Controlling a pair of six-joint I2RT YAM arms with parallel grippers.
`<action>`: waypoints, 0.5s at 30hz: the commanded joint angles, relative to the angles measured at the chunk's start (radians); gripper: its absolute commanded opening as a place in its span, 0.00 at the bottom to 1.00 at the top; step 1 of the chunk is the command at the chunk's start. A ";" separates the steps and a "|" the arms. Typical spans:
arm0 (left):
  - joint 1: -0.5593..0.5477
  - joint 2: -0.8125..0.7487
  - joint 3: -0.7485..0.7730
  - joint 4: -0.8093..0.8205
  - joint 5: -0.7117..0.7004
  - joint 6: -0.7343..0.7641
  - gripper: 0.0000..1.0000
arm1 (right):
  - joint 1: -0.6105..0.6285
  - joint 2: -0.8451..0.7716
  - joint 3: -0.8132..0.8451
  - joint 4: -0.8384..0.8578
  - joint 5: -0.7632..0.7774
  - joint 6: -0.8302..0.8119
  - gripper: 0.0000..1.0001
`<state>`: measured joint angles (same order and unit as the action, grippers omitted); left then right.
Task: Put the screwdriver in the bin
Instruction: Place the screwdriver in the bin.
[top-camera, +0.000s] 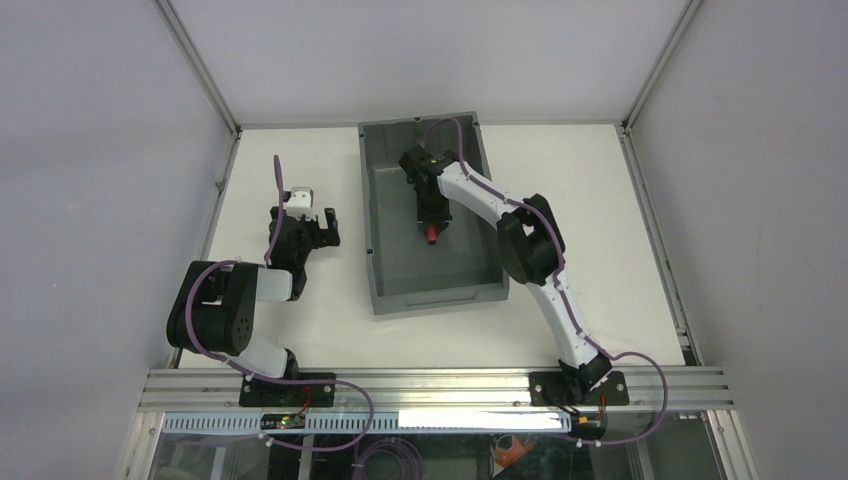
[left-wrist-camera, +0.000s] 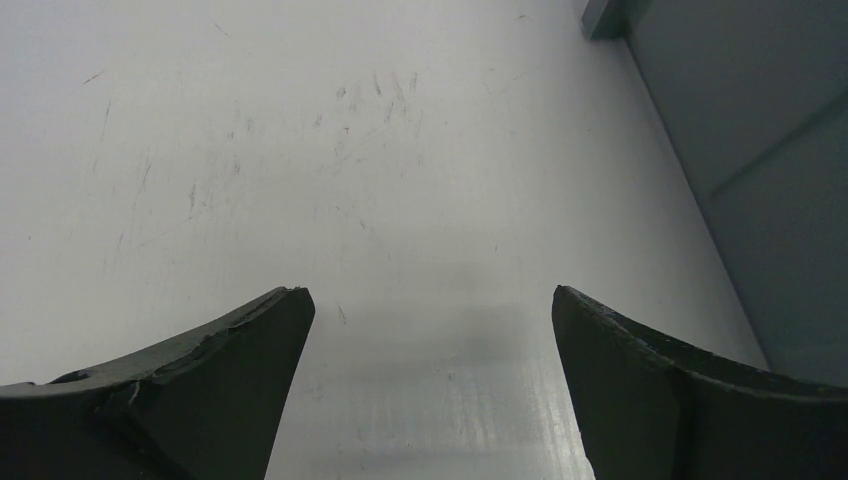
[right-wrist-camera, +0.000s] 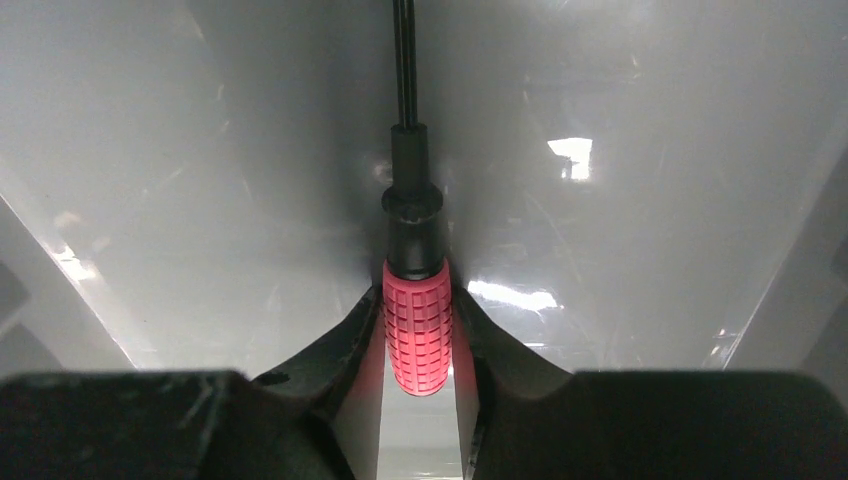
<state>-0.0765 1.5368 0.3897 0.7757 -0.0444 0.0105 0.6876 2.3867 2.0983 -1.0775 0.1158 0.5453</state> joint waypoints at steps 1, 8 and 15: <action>0.011 -0.032 -0.006 0.027 0.015 -0.007 0.99 | -0.011 0.012 -0.012 0.036 0.012 0.022 0.07; 0.011 -0.033 -0.006 0.028 0.015 -0.008 0.99 | -0.016 -0.001 -0.021 0.031 0.015 0.033 0.32; 0.011 -0.032 -0.006 0.027 0.015 -0.008 0.99 | -0.016 -0.033 -0.009 0.014 0.024 0.034 0.46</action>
<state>-0.0765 1.5368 0.3897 0.7757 -0.0444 0.0105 0.6773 2.3856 2.0968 -1.0657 0.1169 0.5613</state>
